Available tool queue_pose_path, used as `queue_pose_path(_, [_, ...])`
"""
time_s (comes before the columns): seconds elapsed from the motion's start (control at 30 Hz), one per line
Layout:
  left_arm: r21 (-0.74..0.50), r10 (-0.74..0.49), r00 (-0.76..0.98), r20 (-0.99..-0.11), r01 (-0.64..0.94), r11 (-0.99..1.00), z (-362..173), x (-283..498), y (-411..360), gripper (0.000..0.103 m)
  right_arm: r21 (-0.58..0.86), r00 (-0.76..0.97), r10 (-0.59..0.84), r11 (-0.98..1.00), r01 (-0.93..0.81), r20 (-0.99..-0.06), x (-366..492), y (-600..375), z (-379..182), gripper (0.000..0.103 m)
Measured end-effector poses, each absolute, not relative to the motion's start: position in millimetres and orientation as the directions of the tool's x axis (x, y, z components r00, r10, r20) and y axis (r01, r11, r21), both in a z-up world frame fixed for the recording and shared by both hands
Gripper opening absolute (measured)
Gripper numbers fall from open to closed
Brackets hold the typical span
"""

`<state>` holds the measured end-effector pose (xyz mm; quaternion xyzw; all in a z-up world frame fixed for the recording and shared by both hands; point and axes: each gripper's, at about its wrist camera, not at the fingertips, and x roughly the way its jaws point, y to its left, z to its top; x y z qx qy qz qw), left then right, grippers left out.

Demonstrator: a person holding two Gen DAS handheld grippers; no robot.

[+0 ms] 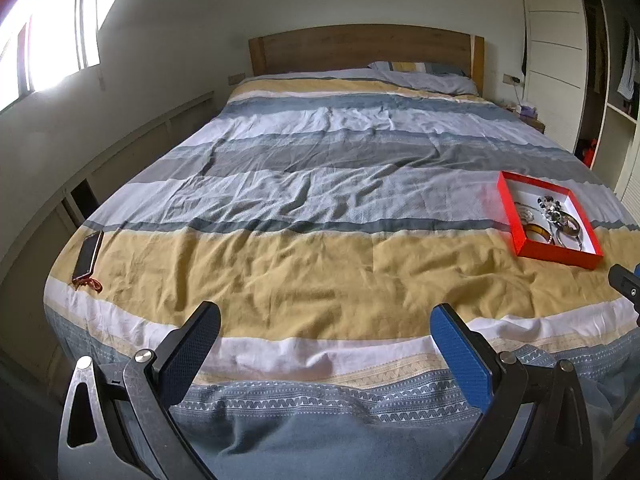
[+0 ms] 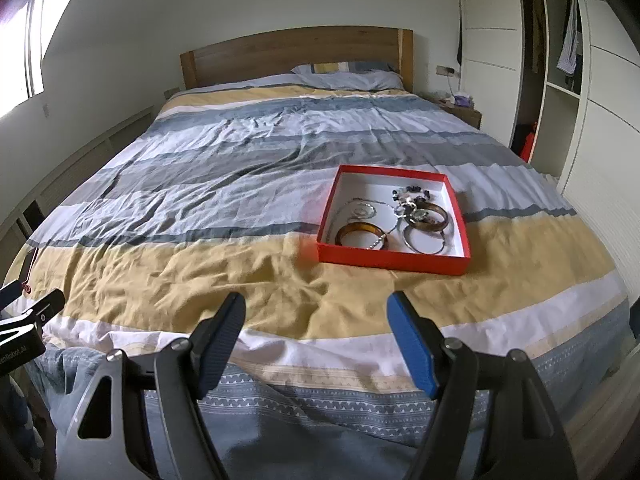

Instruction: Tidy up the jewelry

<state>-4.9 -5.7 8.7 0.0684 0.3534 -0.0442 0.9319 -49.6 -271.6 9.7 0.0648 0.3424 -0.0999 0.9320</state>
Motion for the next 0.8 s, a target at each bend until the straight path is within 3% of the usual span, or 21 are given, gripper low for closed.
queue_pose_path(0.8, [0.066, 0.004, 0.74, -0.673, 0.055, 0.996, 3, 1, 31, 0.102, 0.044, 0.728, -0.152, 0.969, 0.242, -0.669, -55, -276, 3, 0.072])
